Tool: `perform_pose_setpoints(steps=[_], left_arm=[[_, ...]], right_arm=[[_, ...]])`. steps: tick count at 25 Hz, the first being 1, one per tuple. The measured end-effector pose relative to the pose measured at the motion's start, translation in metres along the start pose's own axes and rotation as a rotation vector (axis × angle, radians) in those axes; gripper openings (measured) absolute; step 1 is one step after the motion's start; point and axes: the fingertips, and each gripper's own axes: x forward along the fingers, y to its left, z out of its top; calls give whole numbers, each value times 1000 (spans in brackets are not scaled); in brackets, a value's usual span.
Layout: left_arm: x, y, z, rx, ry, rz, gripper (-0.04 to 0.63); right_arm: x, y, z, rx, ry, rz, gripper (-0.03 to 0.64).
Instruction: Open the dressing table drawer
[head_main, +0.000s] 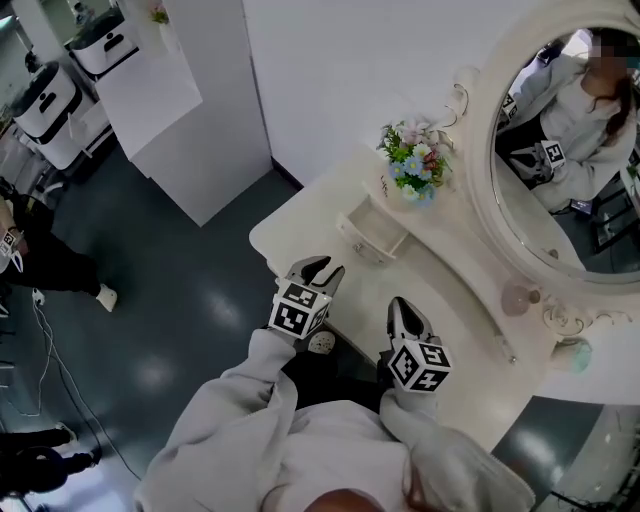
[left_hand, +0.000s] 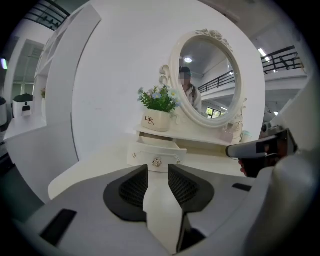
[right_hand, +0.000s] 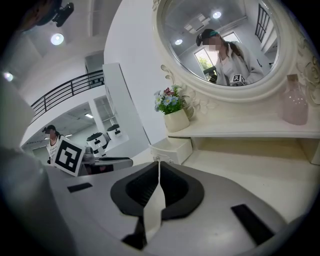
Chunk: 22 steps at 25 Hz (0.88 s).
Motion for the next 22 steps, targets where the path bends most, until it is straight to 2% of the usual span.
perform_pose_setpoints(steps=[4,8,13,16,22], left_arm=[[-35,0,6,-40,-60,30,110],[-65,-6,11,-72,-128,40,74],[-93,-15,25,-52,-237,2,28],[-100,-14,30,-31,-264,2,15],[-99,-17,32,-33,-266,-5,15]], right_arm=[[-5,4,5,-14,-10,26,37],[-10,7,12,-77,-30,37,37],[-16,10,24,-152,-78,81,37],[-17,10,28,-158,-84,91,37],[-19,22,27,-210,-72,115,35]])
